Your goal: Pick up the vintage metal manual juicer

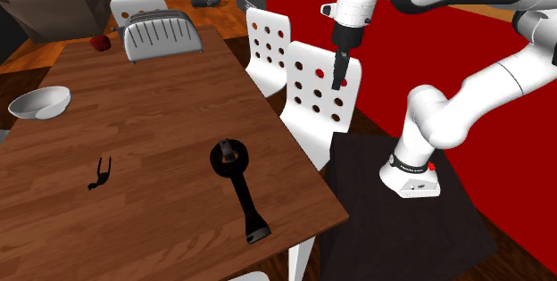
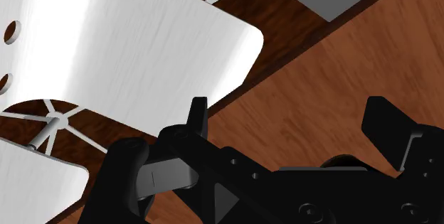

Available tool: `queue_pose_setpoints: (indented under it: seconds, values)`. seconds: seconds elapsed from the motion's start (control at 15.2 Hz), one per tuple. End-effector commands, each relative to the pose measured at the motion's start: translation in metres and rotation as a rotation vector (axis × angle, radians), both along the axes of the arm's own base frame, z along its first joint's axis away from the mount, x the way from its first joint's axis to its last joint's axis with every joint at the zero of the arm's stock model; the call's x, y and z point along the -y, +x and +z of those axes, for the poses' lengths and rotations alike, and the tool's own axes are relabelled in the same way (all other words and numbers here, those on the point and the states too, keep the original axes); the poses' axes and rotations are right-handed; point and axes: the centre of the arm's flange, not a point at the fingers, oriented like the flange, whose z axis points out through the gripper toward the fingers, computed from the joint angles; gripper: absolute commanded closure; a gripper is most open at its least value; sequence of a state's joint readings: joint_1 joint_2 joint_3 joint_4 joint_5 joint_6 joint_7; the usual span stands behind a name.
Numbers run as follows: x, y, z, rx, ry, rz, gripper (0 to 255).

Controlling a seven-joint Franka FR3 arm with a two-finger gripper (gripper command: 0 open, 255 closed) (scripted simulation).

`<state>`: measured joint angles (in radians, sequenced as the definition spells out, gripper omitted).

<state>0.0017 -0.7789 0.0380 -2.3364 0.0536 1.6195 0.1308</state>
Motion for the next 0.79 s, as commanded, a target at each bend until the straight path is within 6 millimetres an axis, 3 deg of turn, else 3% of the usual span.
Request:
queue_pose_setpoints:
  seconds: [0.0,0.33,0.73]
  values:
    - [0.0,0.0,0.0,0.0,0.0,0.0,0]
    - [-0.064,0.02,-0.023,0.028,-0.032,-0.155,0]
    - [-0.134,0.057,-0.052,0.061,-0.071,-0.341,0]
